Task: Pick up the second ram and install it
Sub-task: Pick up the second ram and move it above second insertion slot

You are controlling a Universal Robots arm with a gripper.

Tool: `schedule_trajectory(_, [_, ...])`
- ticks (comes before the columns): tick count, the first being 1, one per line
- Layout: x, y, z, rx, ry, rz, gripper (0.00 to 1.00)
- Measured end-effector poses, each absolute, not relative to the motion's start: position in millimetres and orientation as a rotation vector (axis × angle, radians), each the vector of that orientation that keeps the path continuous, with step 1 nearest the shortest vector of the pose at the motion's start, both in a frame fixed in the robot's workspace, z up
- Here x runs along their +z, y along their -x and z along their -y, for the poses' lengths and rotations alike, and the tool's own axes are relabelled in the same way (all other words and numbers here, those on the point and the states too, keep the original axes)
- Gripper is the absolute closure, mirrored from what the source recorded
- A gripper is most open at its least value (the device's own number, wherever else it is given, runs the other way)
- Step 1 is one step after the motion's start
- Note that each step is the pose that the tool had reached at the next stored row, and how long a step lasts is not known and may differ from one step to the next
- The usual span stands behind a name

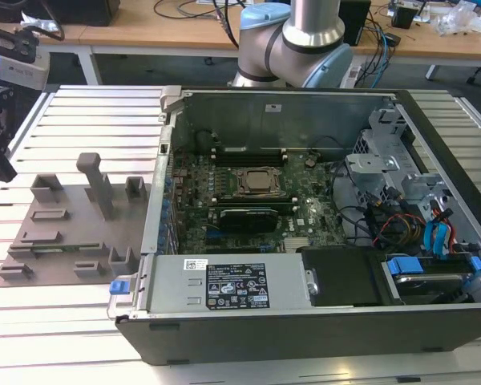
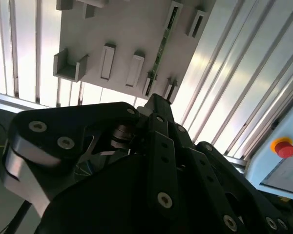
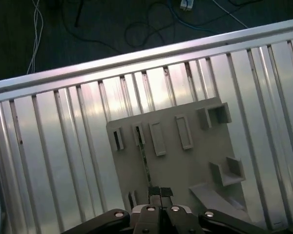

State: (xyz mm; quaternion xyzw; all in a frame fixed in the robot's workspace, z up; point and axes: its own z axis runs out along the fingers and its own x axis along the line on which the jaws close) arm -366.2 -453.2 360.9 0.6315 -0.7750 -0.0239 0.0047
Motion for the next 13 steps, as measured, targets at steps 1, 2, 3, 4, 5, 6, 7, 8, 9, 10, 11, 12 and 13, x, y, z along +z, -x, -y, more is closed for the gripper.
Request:
schedule_trajectory(1, [360.9, 366.2, 453.2, -0.075, -1.997, 2.411, 0.9])
schedule_trajectory(2, [360.9, 366.2, 453.2, -0.075, -2.015, 2.396, 0.9])
schedule_trajectory(3, [360.9, 366.2, 453.1, -0.075, -2.025, 2.387, 0.9])
schedule_trajectory(4, [360.9, 366.2, 453.2, -0.075, -2.037, 2.376, 0.9])
schedule_trajectory(5, [360.9, 366.2, 453.2, -0.074, -2.052, 2.363, 0.9])
schedule_trajectory(6, [360.9, 366.2, 453.2, -0.074, -2.062, 2.355, 0.9])
schedule_trajectory(7, [360.9, 366.1, 453.2, -0.074, -2.078, 2.34, 0.9])
schedule_trajectory(8, [360.9, 366.2, 453.1, -0.074, -2.089, 2.329, 0.9])
schedule_trajectory(9, [360.9, 366.2, 453.1, -0.074, -2.1, 2.32, 0.9])
schedule_trajectory(10, [360.9, 366.2, 453.1, -0.074, -2.121, 2.299, 0.9])
schedule_trajectory(11, [360.9, 366.2, 453.2, -0.074, -2.157, 2.265, 0.9])
schedule_trajectory(12, [360.9, 366.2, 453.2, -0.073, -2.201, 2.221, 0.9])
schedule_trajectory(13, [361.0, 366.2, 453.2, -0.073, -2.218, 2.204, 0.9])
